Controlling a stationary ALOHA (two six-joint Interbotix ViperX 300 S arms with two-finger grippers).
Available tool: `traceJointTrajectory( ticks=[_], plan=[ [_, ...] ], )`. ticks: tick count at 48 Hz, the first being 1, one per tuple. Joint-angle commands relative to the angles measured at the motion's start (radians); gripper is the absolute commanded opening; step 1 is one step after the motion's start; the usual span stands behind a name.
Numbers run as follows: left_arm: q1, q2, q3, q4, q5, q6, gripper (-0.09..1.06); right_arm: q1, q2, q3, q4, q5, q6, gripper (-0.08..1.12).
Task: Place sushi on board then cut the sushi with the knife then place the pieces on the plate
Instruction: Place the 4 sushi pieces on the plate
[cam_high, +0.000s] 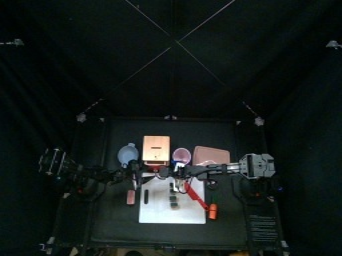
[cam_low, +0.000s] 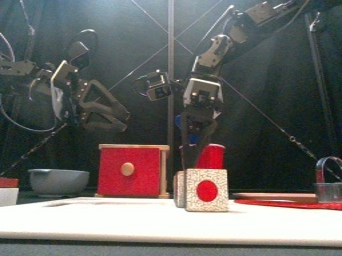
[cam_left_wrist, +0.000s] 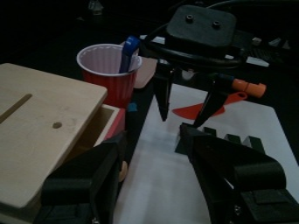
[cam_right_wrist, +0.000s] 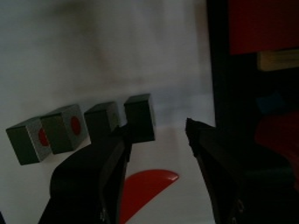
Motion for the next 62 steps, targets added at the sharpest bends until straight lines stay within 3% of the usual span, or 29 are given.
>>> traceJointTrajectory(
  ticks=[1, 16, 42, 62],
  plan=[
    [0.003, -0.011, -0.005, -0.002, 0.006, -0.002, 0.87, 0.000, -0.003, -0.035, 0.005, -0.017, -0.002, 0.85],
    [0.003, -0.011, -0.002, -0.005, 0.078, -0.005, 0.87, 0.000, 0.032, -0.058, 0.023, -0.003, 0.000, 0.85],
    [-0.002, -0.011, -0.005, -0.017, 0.080, -0.006, 0.87, -0.006, 0.038, -0.067, 0.015, 0.014, 0.003, 0.85],
    [-0.008, -0.011, -0.012, -0.051, 0.080, -0.006, 0.87, -0.012, 0.018, -0.028, -0.020, 0.040, 0.006, 0.85]
  ],
)
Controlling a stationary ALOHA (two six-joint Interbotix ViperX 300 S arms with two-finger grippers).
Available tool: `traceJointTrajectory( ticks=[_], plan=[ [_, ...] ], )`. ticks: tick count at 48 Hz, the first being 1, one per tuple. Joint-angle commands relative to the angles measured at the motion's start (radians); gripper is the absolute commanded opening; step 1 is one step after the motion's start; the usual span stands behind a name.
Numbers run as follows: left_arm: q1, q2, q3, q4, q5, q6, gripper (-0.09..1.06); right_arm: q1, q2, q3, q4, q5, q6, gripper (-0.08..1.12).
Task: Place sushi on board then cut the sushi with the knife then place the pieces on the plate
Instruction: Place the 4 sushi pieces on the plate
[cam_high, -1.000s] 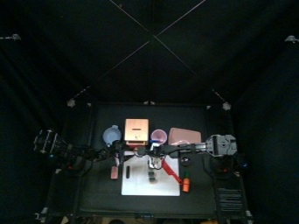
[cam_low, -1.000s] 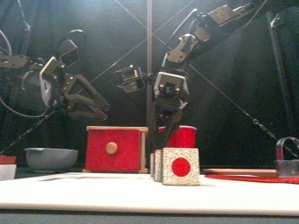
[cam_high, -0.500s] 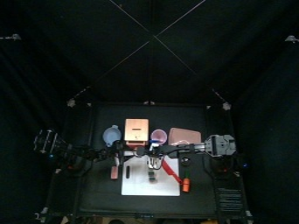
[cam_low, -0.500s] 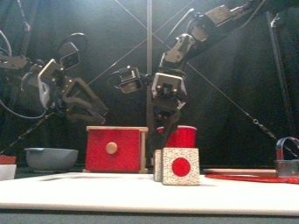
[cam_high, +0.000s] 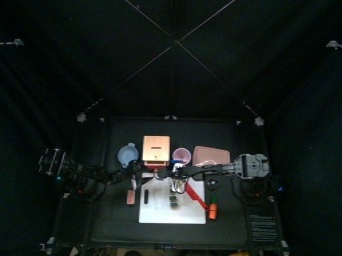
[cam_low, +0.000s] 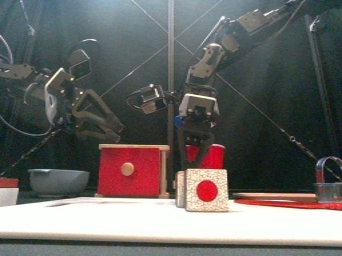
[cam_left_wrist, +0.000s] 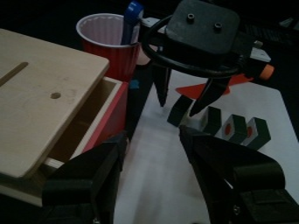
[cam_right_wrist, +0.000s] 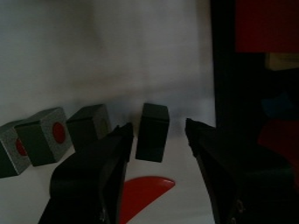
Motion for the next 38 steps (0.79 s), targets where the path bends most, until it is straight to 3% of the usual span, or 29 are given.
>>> traceJointTrajectory(
  ticks=[1, 7, 21, 30, 38],
  plan=[
    [-0.002, -0.011, -0.023, -0.015, -0.003, 0.000, 0.87, -0.008, -0.038, 0.005, 0.008, -0.005, 0.000, 0.85],
    [-0.002, -0.011, -0.025, -0.018, -0.005, 0.002, 0.87, -0.008, -0.034, 0.014, 0.009, -0.017, 0.006, 0.83],
    [-0.003, -0.011, -0.025, -0.020, -0.005, 0.000, 0.87, -0.003, -0.054, 0.028, 0.028, -0.014, 0.018, 0.56],
    [-0.005, -0.011, -0.025, -0.018, -0.003, 0.002, 0.87, 0.012, -0.175, 0.103, 0.051, 0.031, 0.055, 0.53],
    [-0.002, -0.011, -0.026, -0.017, -0.003, 0.003, 0.87, 0.009, -0.345, 0.259, 0.046, 0.058, 0.181, 0.53]
  ],
)
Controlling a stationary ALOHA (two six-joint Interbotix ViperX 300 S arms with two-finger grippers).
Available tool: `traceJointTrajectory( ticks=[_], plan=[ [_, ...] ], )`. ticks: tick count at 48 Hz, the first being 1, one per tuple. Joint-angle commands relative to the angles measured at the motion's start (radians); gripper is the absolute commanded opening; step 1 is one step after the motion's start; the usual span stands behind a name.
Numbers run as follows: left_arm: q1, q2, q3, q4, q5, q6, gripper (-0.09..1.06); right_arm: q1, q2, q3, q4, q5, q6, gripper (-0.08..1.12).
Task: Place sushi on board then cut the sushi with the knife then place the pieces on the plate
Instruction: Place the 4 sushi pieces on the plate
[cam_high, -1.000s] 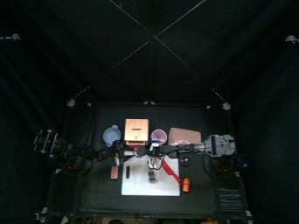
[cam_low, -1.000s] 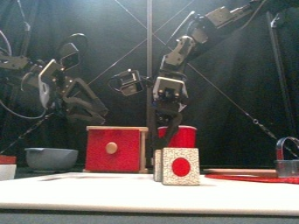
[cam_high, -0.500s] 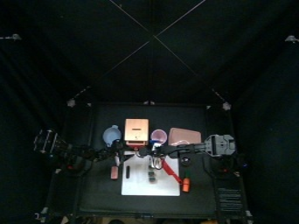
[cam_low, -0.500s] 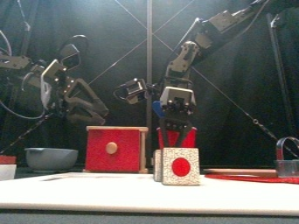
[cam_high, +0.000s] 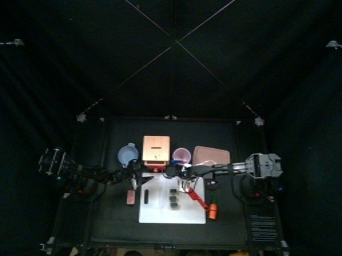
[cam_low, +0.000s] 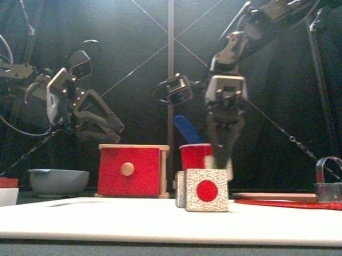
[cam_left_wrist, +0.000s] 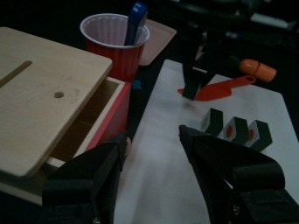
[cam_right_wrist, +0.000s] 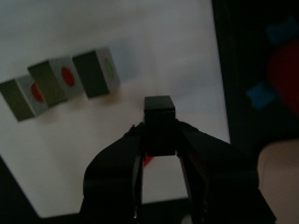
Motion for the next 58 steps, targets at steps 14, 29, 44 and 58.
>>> traceJointTrajectory(
  ticks=[14, 29, 44, 58],
  plan=[
    [0.005, -0.012, -0.046, 0.005, -0.003, 0.003, 0.87, -0.178, -0.391, 0.327, -0.101, -0.035, 0.367, 0.53],
    [-0.002, -0.005, -0.066, 0.034, -0.003, 0.003, 0.87, -0.434, -0.342, 0.407, -0.176, -0.210, 0.588, 0.53],
    [-0.008, -0.002, -0.060, 0.086, 0.035, -0.002, 0.87, -0.437, -0.247, 0.382, -0.160, -0.336, 0.595, 0.72],
    [-0.008, -0.003, -0.061, 0.084, 0.117, -0.005, 0.87, -0.436, -0.227, 0.362, -0.150, -0.307, 0.601, 0.85]
  ],
)
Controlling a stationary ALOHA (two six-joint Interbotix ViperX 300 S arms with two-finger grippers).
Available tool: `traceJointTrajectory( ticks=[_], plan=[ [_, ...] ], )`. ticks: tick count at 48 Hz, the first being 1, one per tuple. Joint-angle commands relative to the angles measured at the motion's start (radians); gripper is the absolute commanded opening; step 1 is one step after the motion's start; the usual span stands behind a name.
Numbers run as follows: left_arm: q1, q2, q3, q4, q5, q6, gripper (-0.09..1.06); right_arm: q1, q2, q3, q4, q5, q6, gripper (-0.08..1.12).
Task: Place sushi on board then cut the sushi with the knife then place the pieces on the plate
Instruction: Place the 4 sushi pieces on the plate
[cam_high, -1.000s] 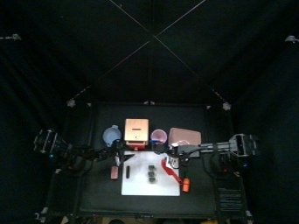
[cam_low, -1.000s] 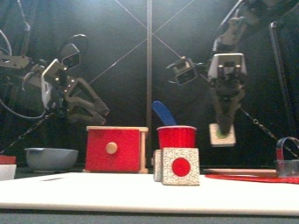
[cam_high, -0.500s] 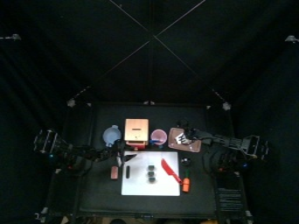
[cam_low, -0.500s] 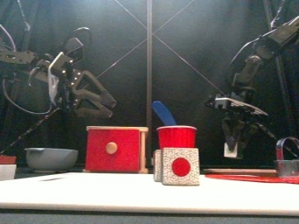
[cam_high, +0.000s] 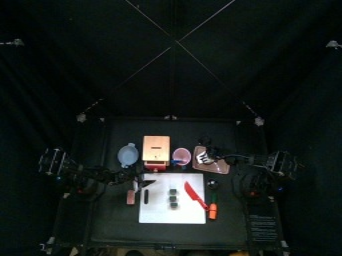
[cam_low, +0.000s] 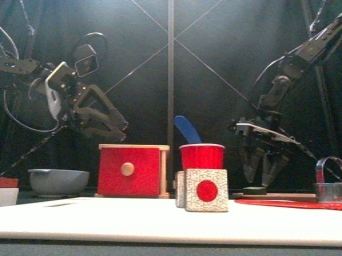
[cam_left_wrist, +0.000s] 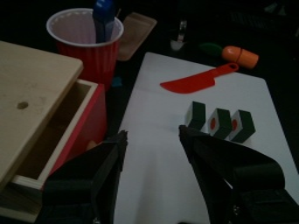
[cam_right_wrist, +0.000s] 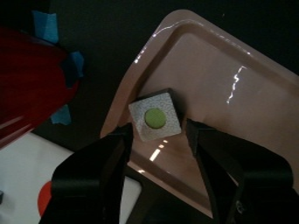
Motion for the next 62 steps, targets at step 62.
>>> traceJointTrajectory(
  ticks=[62],
  plan=[
    [-0.025, -0.005, -0.021, -0.124, 0.011, -0.002, 0.87, 0.568, 0.344, -0.609, 0.021, 0.302, -0.526, 0.85]
  ],
)
